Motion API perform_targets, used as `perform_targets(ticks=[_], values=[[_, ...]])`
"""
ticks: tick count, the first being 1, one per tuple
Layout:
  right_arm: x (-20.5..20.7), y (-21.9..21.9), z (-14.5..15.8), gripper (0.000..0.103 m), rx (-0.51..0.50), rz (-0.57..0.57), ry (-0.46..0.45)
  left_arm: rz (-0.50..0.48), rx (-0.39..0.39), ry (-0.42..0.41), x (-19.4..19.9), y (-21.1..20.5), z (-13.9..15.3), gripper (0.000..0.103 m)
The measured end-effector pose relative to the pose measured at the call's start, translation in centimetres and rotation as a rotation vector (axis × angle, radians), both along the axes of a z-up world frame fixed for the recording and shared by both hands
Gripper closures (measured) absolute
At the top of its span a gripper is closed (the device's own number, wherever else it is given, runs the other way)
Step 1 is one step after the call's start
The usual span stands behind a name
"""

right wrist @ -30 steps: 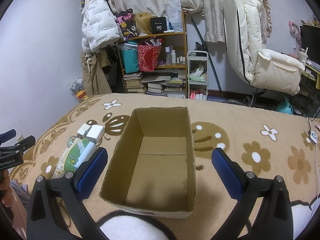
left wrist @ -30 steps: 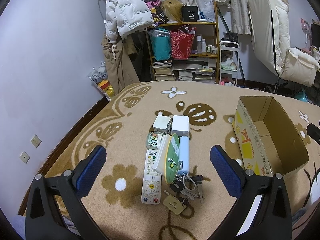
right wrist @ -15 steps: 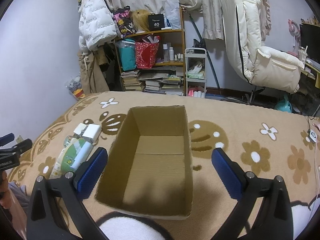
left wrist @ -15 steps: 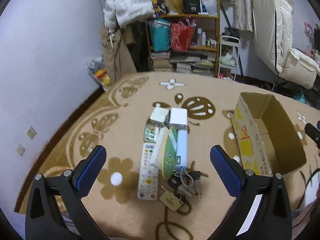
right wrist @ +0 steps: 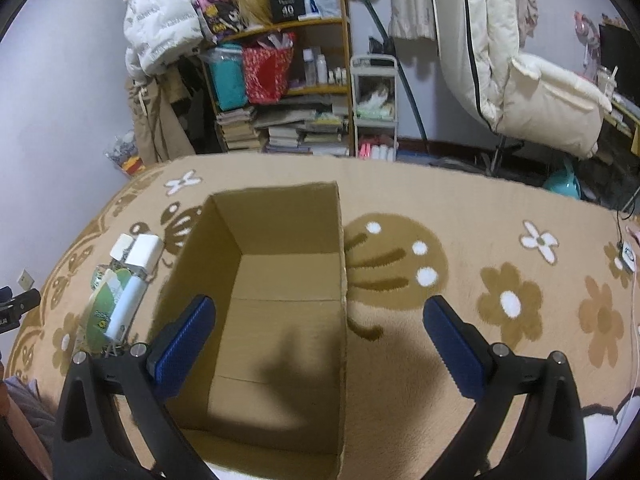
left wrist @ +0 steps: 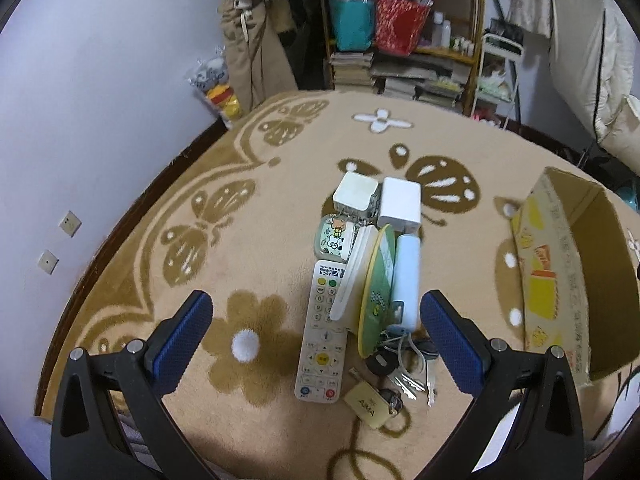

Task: Organize rigid objects
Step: 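Close the right tool on the cardboard box wall while the left tool approaches the items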

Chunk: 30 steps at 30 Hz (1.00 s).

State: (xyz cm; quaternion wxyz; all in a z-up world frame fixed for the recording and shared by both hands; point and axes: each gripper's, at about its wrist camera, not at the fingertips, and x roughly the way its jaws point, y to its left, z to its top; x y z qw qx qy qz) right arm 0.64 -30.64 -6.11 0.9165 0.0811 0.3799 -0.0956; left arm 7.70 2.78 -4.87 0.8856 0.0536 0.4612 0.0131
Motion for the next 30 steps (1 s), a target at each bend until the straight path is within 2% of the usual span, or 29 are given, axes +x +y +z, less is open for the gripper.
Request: perform_targets(ticks=[6, 7, 12, 15, 18, 21, 22, 26, 30], values=[[1.9, -1.2, -1.8, 0.0, 0.033, 0.001, 0.071, 0.024, 0.026, 0.079, 2.8, -0.2, -2.3, 0.0], [2.2, -1.4, -2.1, 0.004, 0.043, 0.002, 0.08, 0.028, 0.03, 0.091, 3.1, -0.2, -2.6, 0.0], [3.3, -2.2, -3.5, 0.008, 0.088, -0.005, 0.127, 0.072, 0.034, 0.186, 4.7, 0.7, -4.9, 0.0], [3.8, -2.5, -4.2, 0.015, 0.118, 0.004, 0.157, 0.097, 0.04, 0.24, 5.2, 1.4, -6.1, 0.001], [4.1, -2.6, -4.8, 0.03, 0.142, 0.017, 0.182, 0.103, 0.04, 0.282, 5.2, 1.8, -6.8, 0.001], [4.3, -2.7, -5.4, 0.056, 0.159, 0.032, 0.207, 0.106, 0.043, 0.3, 5.2, 1.9, -7.0, 0.001], [4.4, -2.6, -5.5, 0.071, 0.16, 0.039, 0.215, 0.106, 0.045, 0.301, 5.2, 1.9, -7.0, 0.001], [4.5, -2.2, -5.9, 0.088, 0.114, 0.048, 0.247, 0.095, 0.056, 0.313, 5.2, 1.8, -7.1, 0.001], [4.3, -2.7, -6.0, 0.092, 0.135, 0.033, 0.252, 0.085, 0.077, 0.349, 5.2, 1.9, -8.0, 0.001]])
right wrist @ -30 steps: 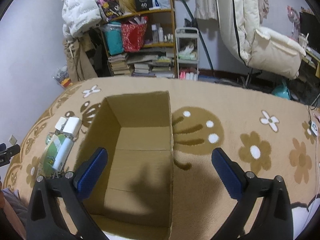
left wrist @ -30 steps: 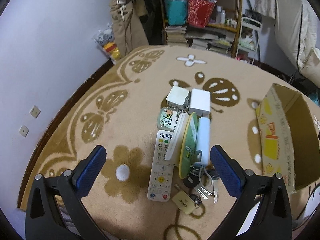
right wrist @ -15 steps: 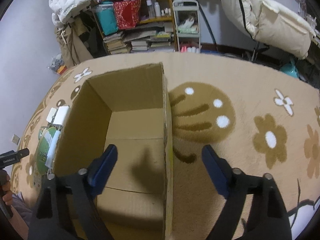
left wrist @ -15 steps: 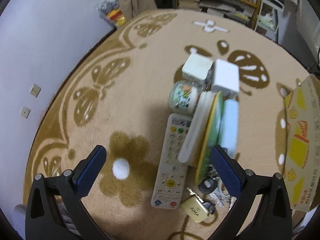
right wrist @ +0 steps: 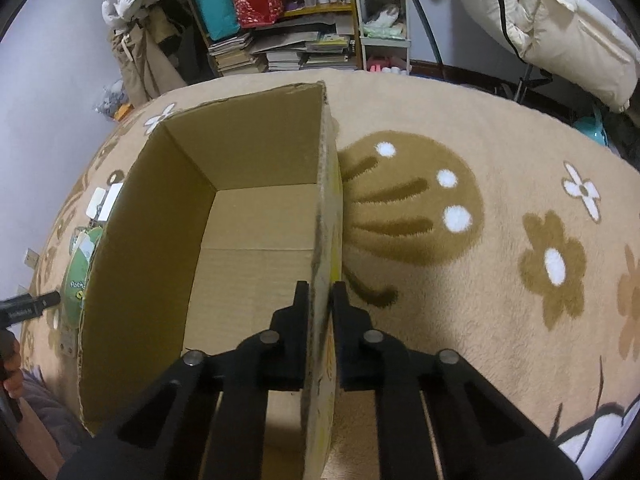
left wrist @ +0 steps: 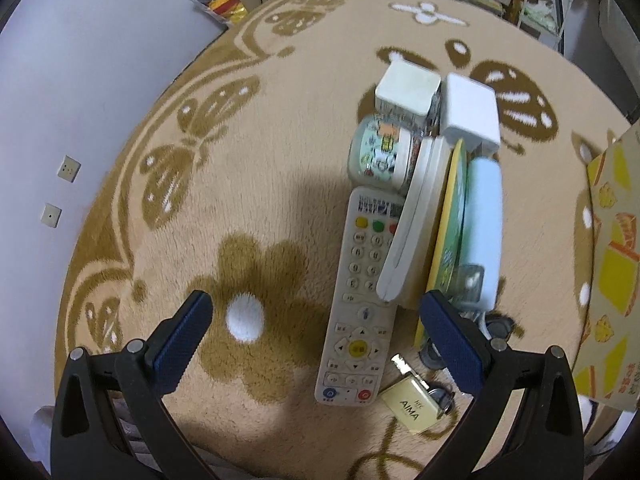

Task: Organize rigid objects
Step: 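Close the right tool on the cardboard box wall while the left tool approaches the items, then lower the left tool onto the white remote and close on it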

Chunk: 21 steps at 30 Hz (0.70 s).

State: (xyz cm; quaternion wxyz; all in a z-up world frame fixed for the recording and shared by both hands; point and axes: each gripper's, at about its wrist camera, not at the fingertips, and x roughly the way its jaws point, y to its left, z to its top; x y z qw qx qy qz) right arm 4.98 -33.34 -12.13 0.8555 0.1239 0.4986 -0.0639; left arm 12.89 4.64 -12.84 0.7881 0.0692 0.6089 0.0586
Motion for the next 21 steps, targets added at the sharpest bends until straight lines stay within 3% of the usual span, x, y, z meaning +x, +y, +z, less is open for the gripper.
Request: perform_targets(ticks=[9, 18, 21], values=[[0.0, 0.3, -0.1, 0.094, -0.021, 0.004, 0.002, 0.006, 0.095, 0.108, 0.1, 0.3, -3.1, 0.0], [0.0, 0.3, -0.1, 0.094, -0.022, 0.005, 0.003, -0.049, 0.099, 0.088, 0.0, -0.5, -3.3, 0.001], [-0.1, 0.2, -0.1, 0.094, -0.027, 0.007, 0.002, -0.078, 0.14, 0.091, 0.1, -1.2, -4.0, 0.001]])
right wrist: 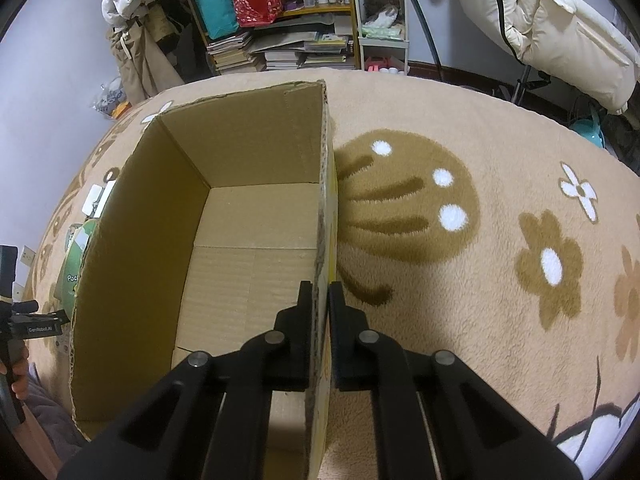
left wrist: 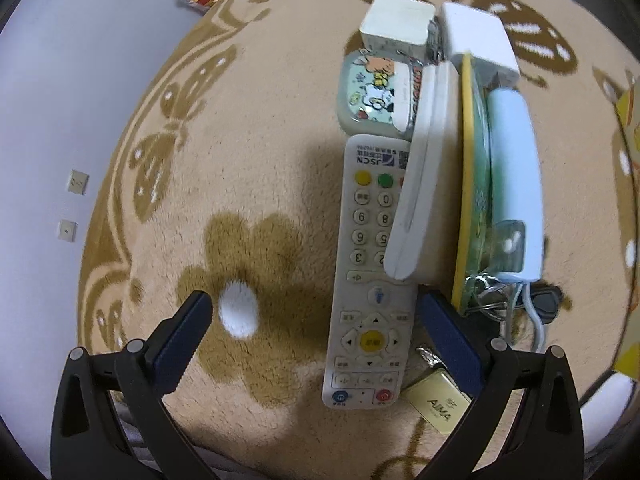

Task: Organize rigid objects
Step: 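Lower the left tool onto the white remote and close on it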

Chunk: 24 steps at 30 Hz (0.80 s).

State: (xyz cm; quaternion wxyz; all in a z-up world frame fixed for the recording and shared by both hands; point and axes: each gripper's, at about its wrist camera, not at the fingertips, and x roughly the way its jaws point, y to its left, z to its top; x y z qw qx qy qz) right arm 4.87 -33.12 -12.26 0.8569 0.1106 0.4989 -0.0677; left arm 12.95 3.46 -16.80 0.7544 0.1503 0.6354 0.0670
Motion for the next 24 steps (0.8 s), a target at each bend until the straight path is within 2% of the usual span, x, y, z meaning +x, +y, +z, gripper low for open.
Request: perform_targets(ticks=[5, 7, 9, 10, 13, 14, 24], values=[[-0.1, -0.1, 0.0, 0.094, -0.004, 0.003, 0.001, -0.042, 0.055, -0.002, 0.1, -1.0, -1.3, 0.001], [-0.1, -0.1, 0.0, 0.094, -0.003, 0.004, 0.002, -0.048, 0.022, -0.001, -0.1, -1.0, -1.4, 0.01], [-0.1, -0.2, 0.0, 0.094, -0.003, 0.004, 0.005, -0.027, -0.073, 0.016, -0.2, -0.7, -1.3, 0.038], [-0.1, -0.2, 0.0, 0.094, -0.004, 0.004, 0.005, 0.001, -0.127, 0.022, -0.2, -0.3, -1.2, 0.041], [-0.1, -0.2, -0.2, 0.094, -0.008, 0.006, 0.004, 0.062, -0.168, 0.007, -0.4, 0.6, -1.0, 0.049], [-0.1, -0.2, -0.2, 0.094, -0.009, 0.007, 0.005, 0.063, -0.161, 0.006, -0.4, 0.7, -1.0, 0.056], [-0.1, -0.1, -0.4, 0.095, -0.019, 0.011, 0.005, 0.136, -0.167, -0.05, -1.3, 1.9, 0.8, 0.062]])
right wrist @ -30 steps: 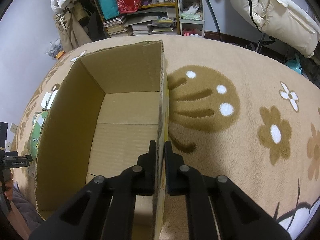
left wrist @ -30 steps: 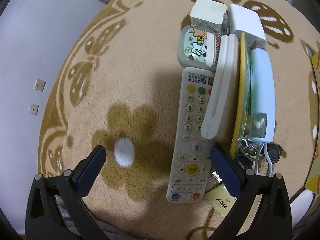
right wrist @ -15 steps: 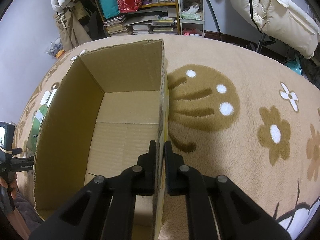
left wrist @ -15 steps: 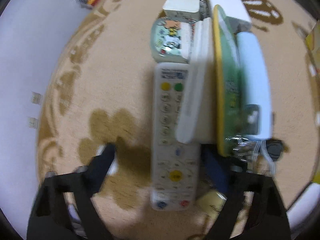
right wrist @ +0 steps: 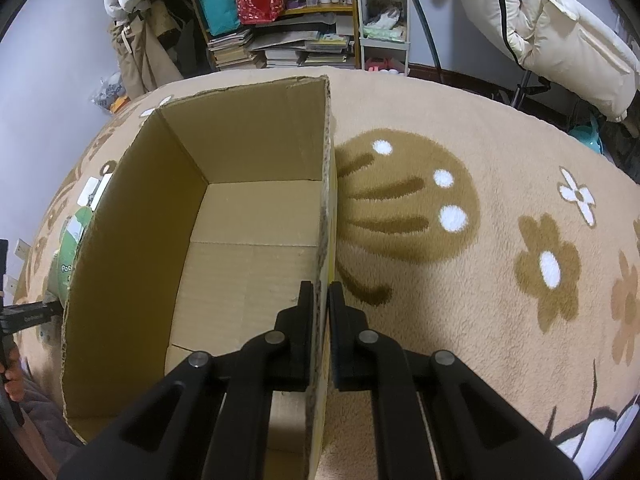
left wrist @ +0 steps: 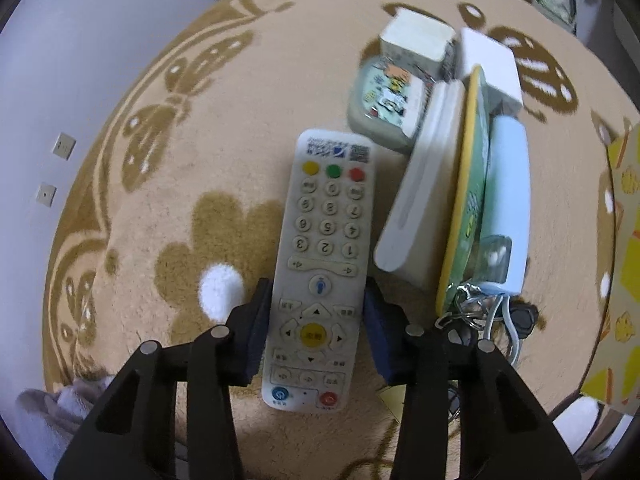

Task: Organize rigid objects
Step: 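Lower the left tool onto the white remote and close on it, then carry the white remote into the box and open the left tool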

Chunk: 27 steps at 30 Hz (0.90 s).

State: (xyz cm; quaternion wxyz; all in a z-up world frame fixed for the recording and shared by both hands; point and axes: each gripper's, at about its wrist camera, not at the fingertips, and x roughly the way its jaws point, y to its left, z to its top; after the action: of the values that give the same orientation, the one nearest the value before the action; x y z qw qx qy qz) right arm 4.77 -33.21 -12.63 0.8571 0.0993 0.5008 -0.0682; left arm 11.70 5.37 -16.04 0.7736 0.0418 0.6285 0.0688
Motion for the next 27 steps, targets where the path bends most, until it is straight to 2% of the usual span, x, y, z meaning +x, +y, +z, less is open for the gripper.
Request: perform_targets(ticks=[9, 19, 23, 27], values=[[0.1, -0.1, 0.0, 0.095, 0.007, -0.007, -0.002, 0.049, -0.064, -0.022, -0.2, 0.7, 0.6, 0.063], [0.2, -0.4, 0.2, 0.095, 0.011, -0.009, -0.004, 0.065, -0.028, -0.108, -0.5, 1.0, 2.5, 0.064], [0.3, -0.4, 0.2, 0.095, 0.015, -0.012, -0.004, 0.08, -0.079, -0.111, -0.8, 1.2, 3.0, 0.064], [0.2, -0.3, 0.2, 0.095, 0.016, -0.012, -0.006, 0.082, -0.073, -0.124, -1.0, 1.2, 3.4, 0.064]])
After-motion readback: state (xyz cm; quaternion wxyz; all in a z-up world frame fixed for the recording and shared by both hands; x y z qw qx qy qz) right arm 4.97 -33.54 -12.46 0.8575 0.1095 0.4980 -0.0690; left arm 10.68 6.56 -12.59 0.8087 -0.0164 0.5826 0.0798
